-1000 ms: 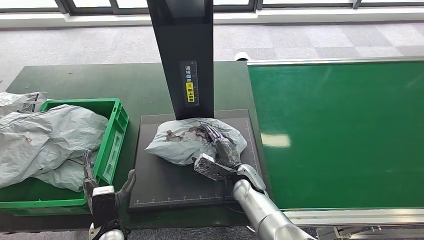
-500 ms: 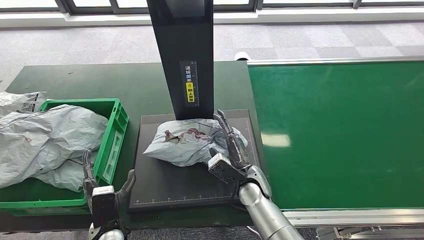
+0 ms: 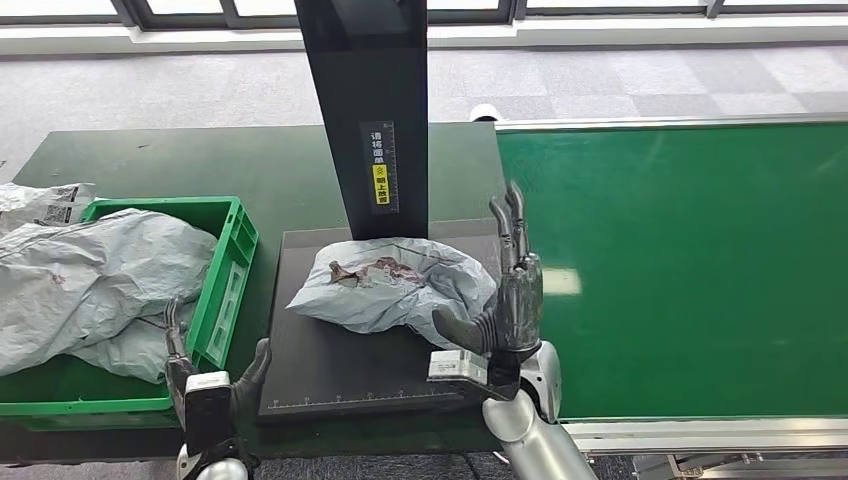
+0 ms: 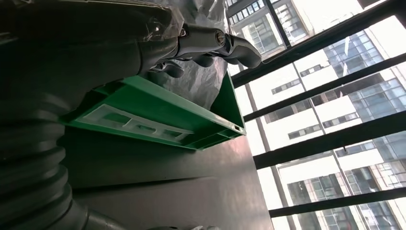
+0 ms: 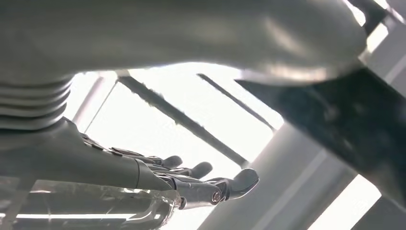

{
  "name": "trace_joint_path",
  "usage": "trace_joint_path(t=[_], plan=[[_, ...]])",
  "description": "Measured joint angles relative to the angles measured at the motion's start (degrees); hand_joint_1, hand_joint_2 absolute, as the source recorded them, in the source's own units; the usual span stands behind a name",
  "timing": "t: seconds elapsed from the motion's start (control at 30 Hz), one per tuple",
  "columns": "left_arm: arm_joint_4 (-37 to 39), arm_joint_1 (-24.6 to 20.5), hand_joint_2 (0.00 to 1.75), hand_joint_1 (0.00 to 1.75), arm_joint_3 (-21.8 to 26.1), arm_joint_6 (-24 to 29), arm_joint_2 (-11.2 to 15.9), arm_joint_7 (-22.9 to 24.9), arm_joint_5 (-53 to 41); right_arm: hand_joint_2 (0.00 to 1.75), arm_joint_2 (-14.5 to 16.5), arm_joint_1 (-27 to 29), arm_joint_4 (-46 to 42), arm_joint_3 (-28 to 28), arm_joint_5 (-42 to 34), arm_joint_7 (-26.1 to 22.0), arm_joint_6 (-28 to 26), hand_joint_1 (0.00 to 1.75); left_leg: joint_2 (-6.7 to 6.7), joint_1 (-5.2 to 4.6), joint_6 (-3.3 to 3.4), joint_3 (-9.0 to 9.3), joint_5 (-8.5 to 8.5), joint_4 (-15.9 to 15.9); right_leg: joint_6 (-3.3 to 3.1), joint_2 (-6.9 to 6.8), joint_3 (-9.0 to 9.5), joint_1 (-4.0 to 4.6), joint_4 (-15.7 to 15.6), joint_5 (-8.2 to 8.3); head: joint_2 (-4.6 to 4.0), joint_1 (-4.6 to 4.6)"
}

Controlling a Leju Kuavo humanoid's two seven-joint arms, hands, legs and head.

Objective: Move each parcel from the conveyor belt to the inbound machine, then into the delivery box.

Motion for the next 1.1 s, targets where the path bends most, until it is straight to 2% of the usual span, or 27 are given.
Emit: trace_joint_path(t=[0.2,0.3,0.43,0.63,0.93,1.1], plan=[[2.44,-3.37,1.75,0.0,-5.02,-0.01,0.22,-0.03,-11.08,1.75,1.59,3.63,-9.37,0.8,4.63,0.0,-1.5,0.0,0.0,-0.02,0.0,-0.01,0.0,0.0,0.0,0.0,-0.03,-0.01,-0.01,0.0,0.0,0.0],[5.95,-6.93,1.75,0.0,-8.25,-0.01,0.23,0.36,-17.03,1.75,2.03,4.13,-11.29,1.57,3.93,0.02,-1.57,0.0,0.02,-0.05,0.01,0.02,0.01,0.01,0.02,0.0,-0.02,-0.03,-0.02,0.03,0.0,0.0],[12.22,-12.34,1.75,0.0,-14.21,-0.05,0.15,3.33,-21.9,1.75,2.29,3.89,-11.92,2.51,2.56,0.11,-1.54,0.0,0.02,-0.06,0.04,0.03,0.05,0.02,0.05,0.0,0.02,-0.05,-0.02,0.11,0.0,0.0],[18.21,-18.15,1.75,0.0,-21.31,-0.05,-0.43,5.9,-23.11,1.75,2.34,3.28,-11.92,3.34,1.76,0.15,-1.53,0.0,0.02,-0.06,0.04,0.01,0.07,0.02,0.06,0.01,0.03,-0.07,-0.02,0.15,0.0,0.0],[21.34,-20.8,1.75,0.0,-23.53,-0.05,-1.05,6.29,-23.11,1.75,2.34,3.04,-11.92,3.4,1.64,0.15,-1.52,0.0,0.0,-0.05,0.04,-0.03,0.06,0.01,0.06,-0.01,0.01,-0.07,-0.02,0.13,0.0,0.0],[24.75,-22.71,1.75,0.0,-26.52,-0.71,-1.47,9.99,-23.46,1.75,2.34,2.8,-11.91,3.4,0.93,0.15,-1.53,0.0,-0.02,-0.06,0.05,-0.03,0.07,0.02,0.06,-0.02,0.02,-0.08,-0.02,0.13,0.0,0.0]])
